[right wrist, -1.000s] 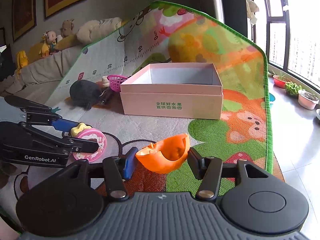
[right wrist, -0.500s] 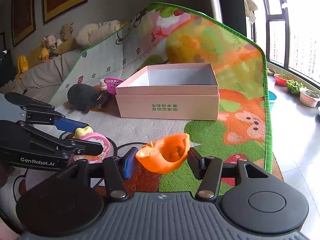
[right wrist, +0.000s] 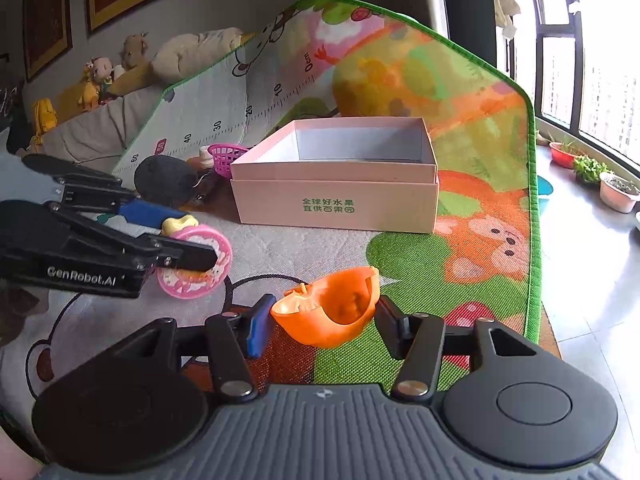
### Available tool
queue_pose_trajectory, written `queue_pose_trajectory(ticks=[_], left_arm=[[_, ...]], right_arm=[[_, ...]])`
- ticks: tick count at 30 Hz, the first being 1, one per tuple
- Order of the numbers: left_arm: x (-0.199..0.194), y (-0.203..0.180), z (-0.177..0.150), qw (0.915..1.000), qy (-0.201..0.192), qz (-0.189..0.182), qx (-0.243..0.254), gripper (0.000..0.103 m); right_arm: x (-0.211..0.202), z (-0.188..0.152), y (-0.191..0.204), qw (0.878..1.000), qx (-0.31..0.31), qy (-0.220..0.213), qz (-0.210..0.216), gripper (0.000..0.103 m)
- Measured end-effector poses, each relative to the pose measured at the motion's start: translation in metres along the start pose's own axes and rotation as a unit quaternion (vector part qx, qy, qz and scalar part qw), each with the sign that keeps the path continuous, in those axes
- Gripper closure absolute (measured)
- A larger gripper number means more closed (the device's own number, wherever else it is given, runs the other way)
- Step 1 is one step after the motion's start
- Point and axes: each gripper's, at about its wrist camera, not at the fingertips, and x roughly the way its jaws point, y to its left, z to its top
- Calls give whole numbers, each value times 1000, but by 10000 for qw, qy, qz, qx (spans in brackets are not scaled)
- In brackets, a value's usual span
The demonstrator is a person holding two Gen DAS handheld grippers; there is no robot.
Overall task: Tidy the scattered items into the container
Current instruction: 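Lower both held items into the pink box and open both grippers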
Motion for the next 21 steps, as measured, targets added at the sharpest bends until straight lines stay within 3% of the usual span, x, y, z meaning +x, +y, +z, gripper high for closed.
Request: queue_pose_trajectory(ticks=[3,7,8,9,11,13,16,19,21], left_arm=[[10,21,33,9993,-342,111,29,56],[37,63,80,9969,-681,71,-395,56],[44,75,91,9954,-775,3,-569,51],[49,87,99,9931,-876,-48,-783,43],[51,113,109,9860,-1117,-5,-1234,9],[42,132,105,9779,-1402,316,-1522,6],[23,147,78,9714,-1535,714,-1667,0],[7,147,42,9699,-1341,1238,-1614,0],[-3,143,15,9703,-1167,1368,-1616,0]], right_arm=[[3,26,-4,9995,-259,-145,-91,49],[30,85,-3,9939,-885,-490,-445,49],[40,99,-2,9914,-1022,-634,-522,49],[50,112,-1,9881,-1179,-806,-575,42],[75,135,0,9820,-1460,-905,-779,20],[88,144,-1,9818,-1465,-864,-840,20],[88,137,1,9867,-1330,-799,-483,20],[86,123,14,9889,-1274,-717,-248,20],[88,119,28,9890,-1341,-622,-92,23]])
